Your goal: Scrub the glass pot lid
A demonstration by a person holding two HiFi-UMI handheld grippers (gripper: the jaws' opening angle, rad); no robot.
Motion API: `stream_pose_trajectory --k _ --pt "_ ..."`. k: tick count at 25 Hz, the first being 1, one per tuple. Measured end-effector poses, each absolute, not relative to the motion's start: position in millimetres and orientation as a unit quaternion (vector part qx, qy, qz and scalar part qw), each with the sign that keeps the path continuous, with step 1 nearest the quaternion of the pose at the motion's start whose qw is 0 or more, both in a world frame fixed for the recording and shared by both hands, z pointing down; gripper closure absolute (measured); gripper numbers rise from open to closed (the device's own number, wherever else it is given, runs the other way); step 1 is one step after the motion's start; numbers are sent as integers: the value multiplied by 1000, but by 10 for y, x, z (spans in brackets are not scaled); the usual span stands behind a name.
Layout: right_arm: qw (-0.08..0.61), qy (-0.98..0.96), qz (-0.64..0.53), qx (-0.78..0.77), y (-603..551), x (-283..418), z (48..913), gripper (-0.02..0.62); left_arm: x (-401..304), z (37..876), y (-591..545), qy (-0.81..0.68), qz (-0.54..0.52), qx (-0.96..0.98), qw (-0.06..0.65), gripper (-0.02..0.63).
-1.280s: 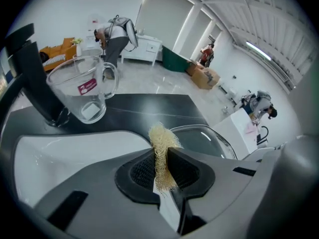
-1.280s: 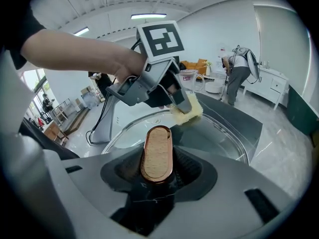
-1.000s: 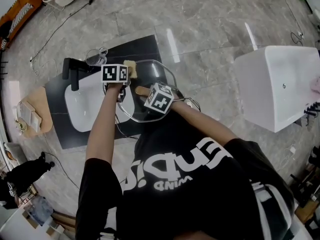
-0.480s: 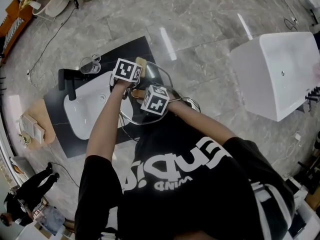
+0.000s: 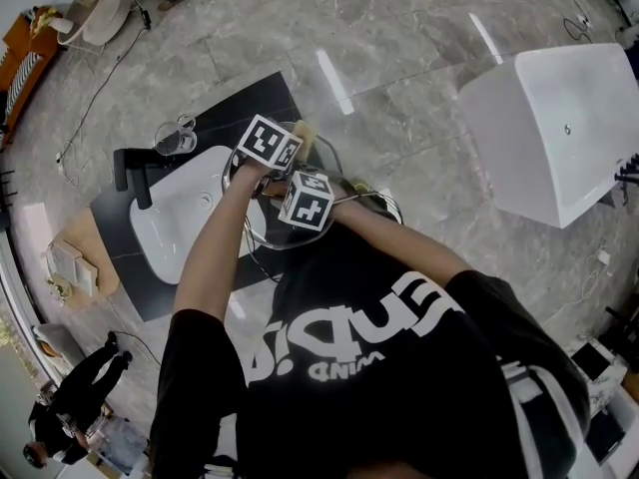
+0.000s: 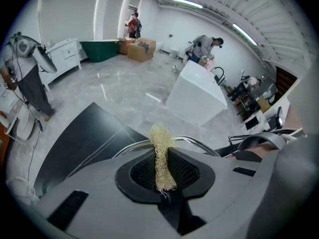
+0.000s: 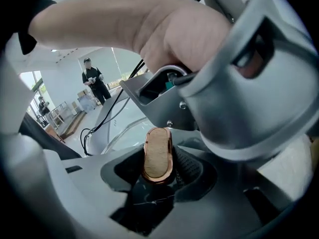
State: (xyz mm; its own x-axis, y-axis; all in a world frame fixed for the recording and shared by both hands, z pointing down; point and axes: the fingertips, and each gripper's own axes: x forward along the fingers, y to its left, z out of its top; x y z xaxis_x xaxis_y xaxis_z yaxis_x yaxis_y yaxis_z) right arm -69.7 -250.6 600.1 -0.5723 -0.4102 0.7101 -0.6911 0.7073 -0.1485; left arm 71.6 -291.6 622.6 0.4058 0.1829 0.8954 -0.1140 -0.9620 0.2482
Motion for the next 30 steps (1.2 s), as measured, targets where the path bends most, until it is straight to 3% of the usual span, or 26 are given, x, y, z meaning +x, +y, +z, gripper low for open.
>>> stream_pose_trajectory --k 22,30 --pt "321 -860 209 337 -2509 -696 5976 419 908 6280 -2492 135 545 813 152 541" --pt "318 -860 201 344 -2503 -688 5968 419 887 6248 -2577 80 510 820 247 542"
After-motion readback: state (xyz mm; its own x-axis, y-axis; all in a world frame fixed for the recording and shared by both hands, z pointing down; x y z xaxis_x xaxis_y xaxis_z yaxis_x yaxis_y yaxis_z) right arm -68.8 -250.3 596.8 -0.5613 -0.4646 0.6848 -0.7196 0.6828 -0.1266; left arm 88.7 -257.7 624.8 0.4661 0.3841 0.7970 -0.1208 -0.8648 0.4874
